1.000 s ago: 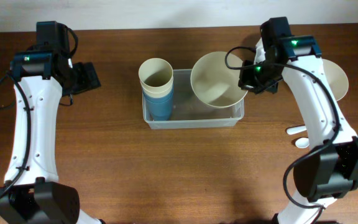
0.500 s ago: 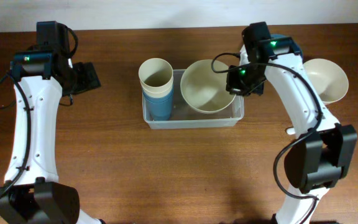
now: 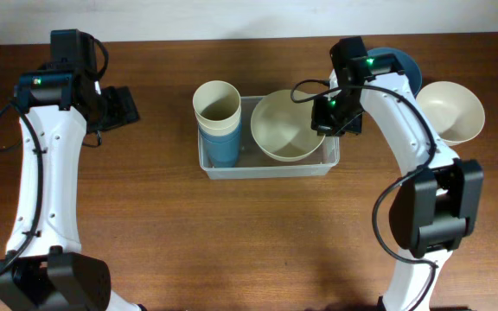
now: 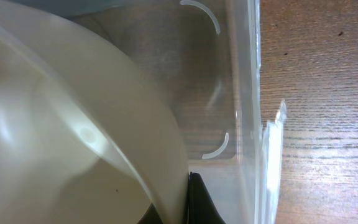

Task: Pack container
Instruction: 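Carry the cream bowl with the right gripper over the container, then lower the cream bowl into the container's right end and release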

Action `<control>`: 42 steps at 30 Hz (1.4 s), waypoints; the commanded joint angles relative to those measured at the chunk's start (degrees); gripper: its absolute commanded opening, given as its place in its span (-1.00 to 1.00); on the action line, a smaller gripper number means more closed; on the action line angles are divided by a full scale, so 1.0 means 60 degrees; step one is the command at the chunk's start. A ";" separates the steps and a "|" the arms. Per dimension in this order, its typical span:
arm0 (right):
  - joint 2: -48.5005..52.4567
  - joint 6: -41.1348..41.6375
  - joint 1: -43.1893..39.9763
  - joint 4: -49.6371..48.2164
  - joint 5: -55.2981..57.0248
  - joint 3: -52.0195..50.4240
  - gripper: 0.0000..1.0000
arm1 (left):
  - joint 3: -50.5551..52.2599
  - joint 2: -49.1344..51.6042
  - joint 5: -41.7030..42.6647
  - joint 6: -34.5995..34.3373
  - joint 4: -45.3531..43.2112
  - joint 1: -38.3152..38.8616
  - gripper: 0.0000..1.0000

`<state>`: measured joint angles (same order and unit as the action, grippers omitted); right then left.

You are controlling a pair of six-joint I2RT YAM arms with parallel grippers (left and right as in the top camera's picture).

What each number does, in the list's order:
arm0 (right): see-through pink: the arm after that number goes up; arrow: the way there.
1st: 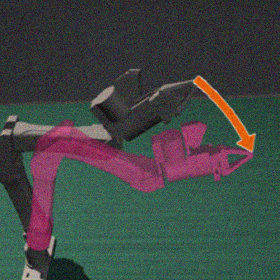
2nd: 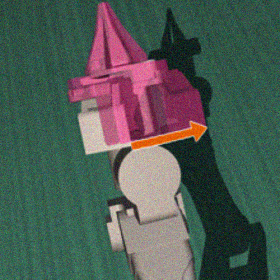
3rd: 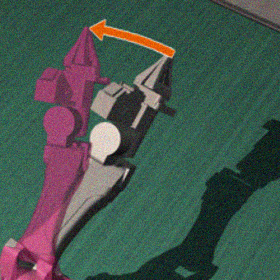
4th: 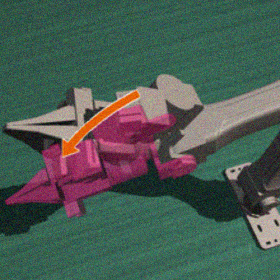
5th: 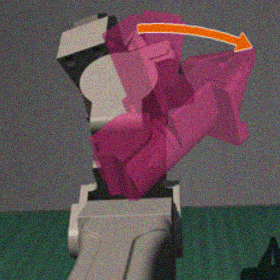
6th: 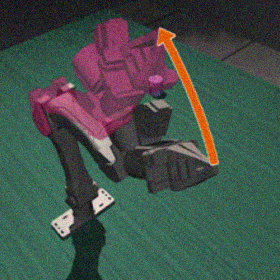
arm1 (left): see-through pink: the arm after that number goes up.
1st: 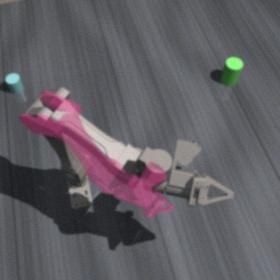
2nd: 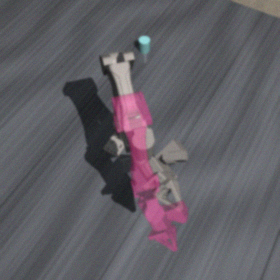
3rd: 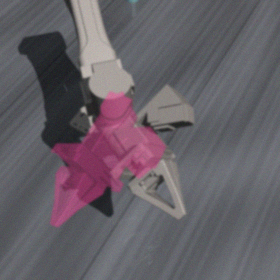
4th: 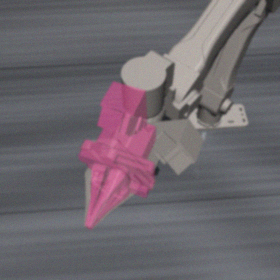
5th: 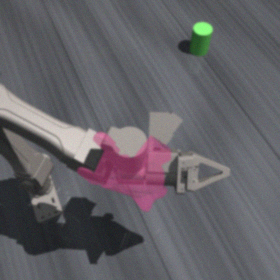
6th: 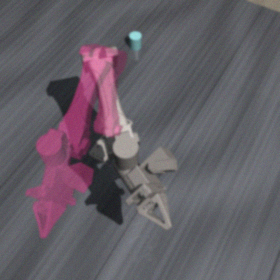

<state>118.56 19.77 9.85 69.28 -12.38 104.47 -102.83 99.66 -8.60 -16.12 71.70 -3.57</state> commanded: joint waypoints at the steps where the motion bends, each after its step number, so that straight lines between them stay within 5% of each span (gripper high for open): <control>1: 0.0255 0.0106 0.0044 -0.0062 0.0117 0.0098 -0.92 | 0.0098 -0.0004 -0.0040 -0.0098 -0.0018 -0.0040 0.99; 42: 0.0346 0.0109 0.0047 -0.0809 0.0109 -0.0503 -0.90 | 0.0098 -0.0004 -0.0040 -0.0098 -0.0022 -0.0040 1.00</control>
<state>120.33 19.75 9.85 64.64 -11.84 101.78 -102.83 99.66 -8.60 -16.12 71.68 -3.57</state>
